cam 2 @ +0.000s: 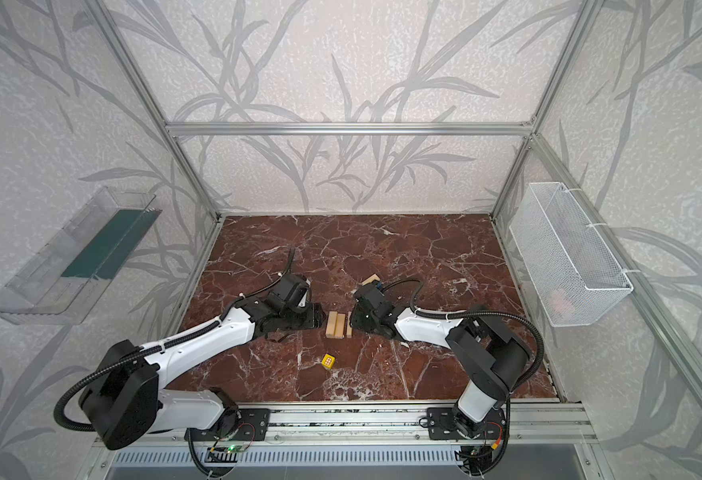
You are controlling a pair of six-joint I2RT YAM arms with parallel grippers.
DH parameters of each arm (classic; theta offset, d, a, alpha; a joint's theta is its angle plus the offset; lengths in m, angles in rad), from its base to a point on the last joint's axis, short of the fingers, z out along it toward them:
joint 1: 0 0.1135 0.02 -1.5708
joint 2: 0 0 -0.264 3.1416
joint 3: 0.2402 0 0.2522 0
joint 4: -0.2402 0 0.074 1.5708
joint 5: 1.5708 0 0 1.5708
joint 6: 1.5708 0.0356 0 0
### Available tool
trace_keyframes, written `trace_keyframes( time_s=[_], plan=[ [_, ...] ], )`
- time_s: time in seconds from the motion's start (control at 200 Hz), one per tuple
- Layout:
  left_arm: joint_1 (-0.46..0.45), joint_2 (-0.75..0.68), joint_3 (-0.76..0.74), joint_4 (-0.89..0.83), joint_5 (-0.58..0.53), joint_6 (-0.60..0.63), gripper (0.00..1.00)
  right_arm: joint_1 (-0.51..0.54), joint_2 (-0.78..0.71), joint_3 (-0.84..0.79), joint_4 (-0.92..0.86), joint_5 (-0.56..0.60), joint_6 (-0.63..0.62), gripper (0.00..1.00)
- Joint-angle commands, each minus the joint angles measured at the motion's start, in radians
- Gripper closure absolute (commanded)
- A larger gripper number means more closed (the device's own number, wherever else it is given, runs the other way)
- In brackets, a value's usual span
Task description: Build the wood block tower
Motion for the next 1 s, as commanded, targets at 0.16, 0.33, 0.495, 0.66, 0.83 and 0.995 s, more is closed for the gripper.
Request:
trace_keyframes(
  time_s=[0.16, 0.33, 0.495, 0.66, 0.83, 0.995],
  plan=[
    [0.006, 0.006, 0.028, -0.013, -0.007, 0.012, 0.33, 0.006, 0.034, 0.086, -0.108, -0.005, -0.086, 0.61],
    [0.006, 0.006, 0.030, -0.016, -0.014, 0.015, 0.33, 0.019, 0.082, 0.140, -0.162, 0.015, -0.122, 0.59],
    [0.006, 0.006, 0.028, -0.019, -0.015, 0.017, 0.33, 0.024, 0.109, 0.163, -0.190, 0.029, -0.143, 0.60],
    [0.006, 0.007, 0.027, -0.016, -0.015, 0.016, 0.33, 0.026, 0.128, 0.180, -0.210, 0.029, -0.155, 0.65],
    [0.006, 0.009, 0.027, -0.016, -0.015, 0.017, 0.33, 0.026, 0.087, 0.158, -0.220, 0.047, -0.150, 0.73],
    [0.006, 0.012, 0.029, -0.016, -0.014, 0.015, 0.33, 0.022, 0.061, 0.142, -0.236, 0.059, -0.153, 0.79]
  ],
)
